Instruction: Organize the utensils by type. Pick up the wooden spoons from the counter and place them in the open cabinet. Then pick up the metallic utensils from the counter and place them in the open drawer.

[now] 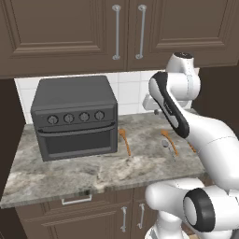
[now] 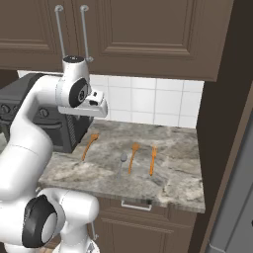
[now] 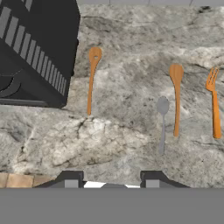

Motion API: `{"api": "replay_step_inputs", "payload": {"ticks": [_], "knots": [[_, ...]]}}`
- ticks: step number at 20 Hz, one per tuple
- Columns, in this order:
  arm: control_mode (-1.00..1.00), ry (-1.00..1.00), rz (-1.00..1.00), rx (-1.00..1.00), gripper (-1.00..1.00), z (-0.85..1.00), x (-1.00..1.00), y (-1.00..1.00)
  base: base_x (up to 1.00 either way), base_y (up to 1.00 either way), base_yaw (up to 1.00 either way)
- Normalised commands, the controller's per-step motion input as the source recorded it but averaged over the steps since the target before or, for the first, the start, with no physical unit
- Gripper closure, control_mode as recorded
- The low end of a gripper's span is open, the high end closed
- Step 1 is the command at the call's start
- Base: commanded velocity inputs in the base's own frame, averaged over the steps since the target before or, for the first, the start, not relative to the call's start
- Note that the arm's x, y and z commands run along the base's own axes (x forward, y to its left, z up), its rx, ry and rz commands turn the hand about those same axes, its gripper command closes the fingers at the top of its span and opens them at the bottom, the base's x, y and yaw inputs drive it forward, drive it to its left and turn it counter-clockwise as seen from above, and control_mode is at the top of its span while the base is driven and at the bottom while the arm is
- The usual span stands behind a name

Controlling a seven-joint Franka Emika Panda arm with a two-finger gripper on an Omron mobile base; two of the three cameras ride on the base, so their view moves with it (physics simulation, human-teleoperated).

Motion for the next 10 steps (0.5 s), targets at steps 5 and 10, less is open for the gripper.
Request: {"api": "replay_step_inputs", "payload": {"ticks": [5,10], "knots": [[-1.0,0.04,0.0,0.0,-1.0,-0.13,-0.08,-0.01,0.0,0.0,0.0],[-1.0,0.01,0.0,0.0,-1.0,-0.35,-0.22,-0.29,0.0,0.0,0.0]]}}
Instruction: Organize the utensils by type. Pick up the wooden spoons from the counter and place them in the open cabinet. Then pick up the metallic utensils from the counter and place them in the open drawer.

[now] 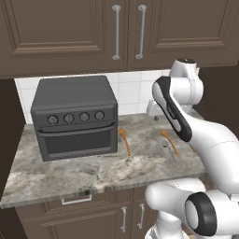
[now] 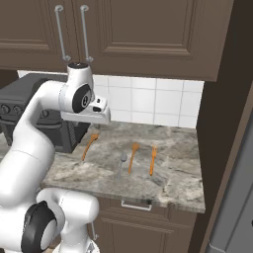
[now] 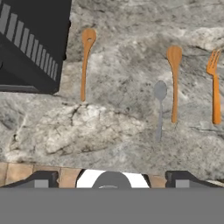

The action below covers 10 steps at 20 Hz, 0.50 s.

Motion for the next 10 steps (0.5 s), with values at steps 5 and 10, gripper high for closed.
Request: {"api": "replay_step_inputs", "payload": {"ticks": [5,10], "knots": [[-1.0,0.0,0.0,0.0,-1.0,-0.35,-0.1,-0.59,0.0,0.0,0.0],[-1.0,0.0,0.0,0.0,-1.0,-0.35,-0.01,-0.69,0.0,0.0,0.0]]}}
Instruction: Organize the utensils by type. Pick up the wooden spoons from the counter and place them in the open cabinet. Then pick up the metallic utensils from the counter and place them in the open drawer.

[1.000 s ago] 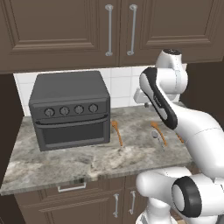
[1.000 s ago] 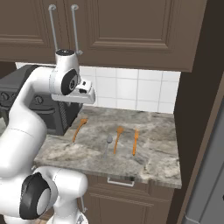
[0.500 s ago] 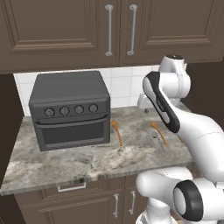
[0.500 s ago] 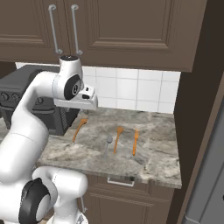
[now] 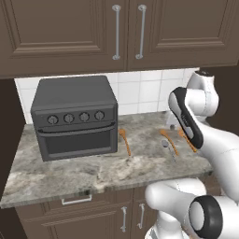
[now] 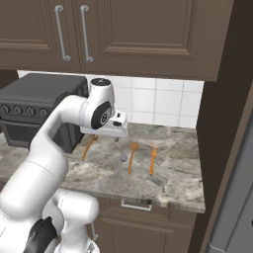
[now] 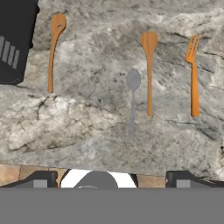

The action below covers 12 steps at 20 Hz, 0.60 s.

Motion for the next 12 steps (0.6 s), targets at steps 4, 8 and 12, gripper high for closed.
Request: {"api": "replay_step_inputs", "payload": {"ticks": [4,8,12], "knots": [[-1.0,0.04,0.0,0.0,-1.0,-0.43,0.02,-0.7,0.0,0.0,0.0],[-1.0,0.01,-0.07,0.0,-1.0,-0.51,0.27,-0.46,0.0,0.0,0.0],[-1.0,0.05,-0.13,0.02,-1.0,-0.4,0.64,-0.05,0.0,0.0,0.0]]}}
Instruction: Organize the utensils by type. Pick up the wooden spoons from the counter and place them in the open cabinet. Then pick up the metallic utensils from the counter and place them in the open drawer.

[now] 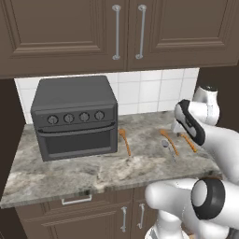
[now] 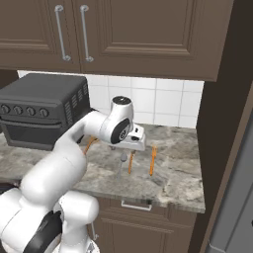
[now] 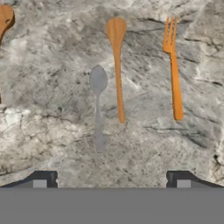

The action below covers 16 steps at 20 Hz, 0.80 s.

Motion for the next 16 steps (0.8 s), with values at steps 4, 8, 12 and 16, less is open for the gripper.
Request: {"api": "replay_step_inputs", "payload": {"ticks": [4,8,12,16], "knots": [[-1.0,0.07,-0.07,0.03,-1.0,-0.44,0.57,-0.15,0.0,0.0,0.0],[-1.0,0.03,-0.05,0.0,-1.0,-0.36,0.52,0.0,0.0,0.0,0.0],[-1.0,0.0,0.0,0.02,-1.0,-0.32,0.43,-0.05,0.0,0.0,0.0],[-1.0,0.01,0.0,0.02,-1.0,-0.28,0.5,0.0,0.0,0.0,0.0]]}}
